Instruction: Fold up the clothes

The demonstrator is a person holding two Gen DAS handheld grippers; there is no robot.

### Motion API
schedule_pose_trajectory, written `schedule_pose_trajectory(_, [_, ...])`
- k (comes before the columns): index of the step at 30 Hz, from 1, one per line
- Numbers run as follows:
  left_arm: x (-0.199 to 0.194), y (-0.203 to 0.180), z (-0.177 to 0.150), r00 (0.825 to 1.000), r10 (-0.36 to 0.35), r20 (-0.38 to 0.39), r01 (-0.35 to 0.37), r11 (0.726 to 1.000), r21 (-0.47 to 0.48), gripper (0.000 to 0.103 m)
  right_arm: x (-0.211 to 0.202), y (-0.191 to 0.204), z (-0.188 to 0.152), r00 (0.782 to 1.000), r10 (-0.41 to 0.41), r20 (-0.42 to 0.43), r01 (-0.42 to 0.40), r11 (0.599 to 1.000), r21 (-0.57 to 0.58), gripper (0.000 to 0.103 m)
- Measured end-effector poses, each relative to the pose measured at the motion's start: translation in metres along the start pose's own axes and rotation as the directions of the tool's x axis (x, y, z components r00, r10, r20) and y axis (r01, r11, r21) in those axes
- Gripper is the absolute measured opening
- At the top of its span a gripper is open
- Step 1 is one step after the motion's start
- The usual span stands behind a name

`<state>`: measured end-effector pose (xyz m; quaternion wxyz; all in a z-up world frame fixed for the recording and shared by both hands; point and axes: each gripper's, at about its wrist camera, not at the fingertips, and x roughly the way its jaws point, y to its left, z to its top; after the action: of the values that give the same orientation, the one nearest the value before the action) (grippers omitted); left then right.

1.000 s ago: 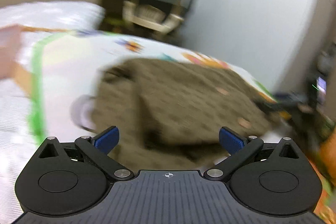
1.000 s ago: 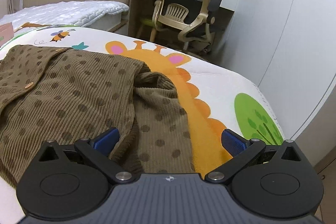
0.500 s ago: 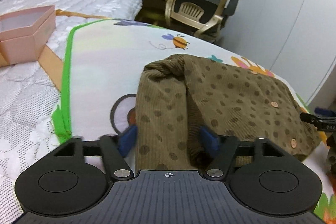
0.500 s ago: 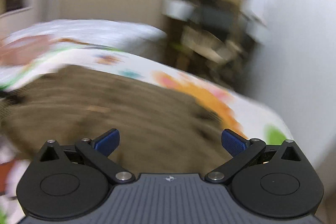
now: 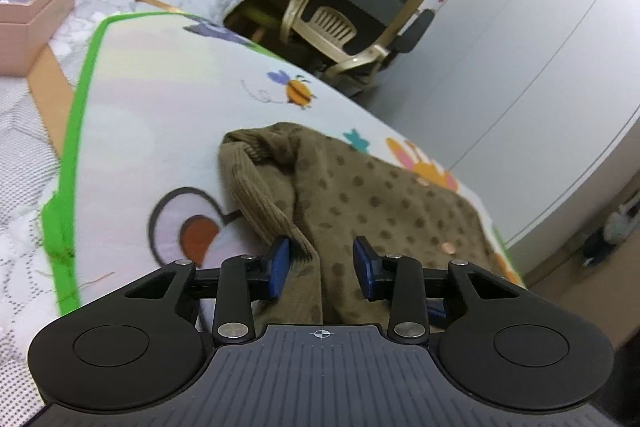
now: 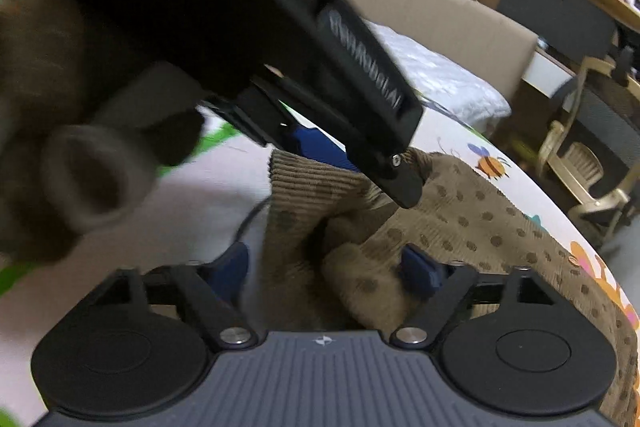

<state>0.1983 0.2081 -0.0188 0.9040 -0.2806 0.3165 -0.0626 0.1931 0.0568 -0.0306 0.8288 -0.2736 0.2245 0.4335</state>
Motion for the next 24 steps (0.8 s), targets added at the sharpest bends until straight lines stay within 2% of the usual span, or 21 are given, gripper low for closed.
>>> schedule_pose_trajectory(2, [0.003,0.0,0.001,1.0,-0.016,-0.009,0.016,1.0,-0.013,0.038,0.006,-0.003,0.001,1.0,0.0,-0.002,0.0,1.0,0.021,0.063])
schedule_pose_trajectory(4, [0.008,0.001,-0.001,1.0,-0.017,-0.023,0.016,1.0,-0.022,0.038,-0.005,-0.005,-0.006,1.0,0.019,-0.006,-0.019,1.0,0.01,0.04])
schedule_pose_trajectory(7, [0.011,0.0,-0.01,0.999,-0.016,-0.045,0.015,1.0,-0.022,0.037,-0.021,-0.007,-0.016,0.999,0.048,-0.011,-0.048,0.999,-0.006,0.027])
schedule_pose_trajectory(13, [-0.001,-0.037,-0.037,0.992,-0.093,-0.091,0.098,0.994,0.048,0.036,-0.065,-0.01,-0.048,0.994,0.102,-0.03,-0.103,0.994,-0.033,0.023])
schedule_pose_trajectory(18, [-0.015,-0.091,-0.084,0.956,-0.222,-0.192,0.25,0.959,0.137,0.036,-0.126,-0.012,-0.094,0.991,0.108,-0.073,-0.111,0.993,-0.033,0.023])
schedule_pose_trajectory(21, [-0.021,-0.114,-0.109,0.935,-0.267,-0.231,0.309,0.936,0.169,0.043,-0.149,-0.012,-0.112,0.995,0.078,-0.066,-0.079,0.997,-0.017,0.023])
schedule_pose_trajectory(23, [-0.024,-0.119,-0.115,0.937,-0.261,-0.233,0.307,0.933,0.189,0.048,-0.155,-0.012,-0.118,0.997,0.063,-0.042,-0.062,0.998,0.019,0.023])
schedule_pose_trajectory(24, [-0.026,-0.119,-0.115,0.943,-0.245,-0.225,0.29,0.937,0.196,0.053,-0.156,-0.012,-0.119,0.998,0.059,-0.027,-0.058,0.997,0.043,0.023])
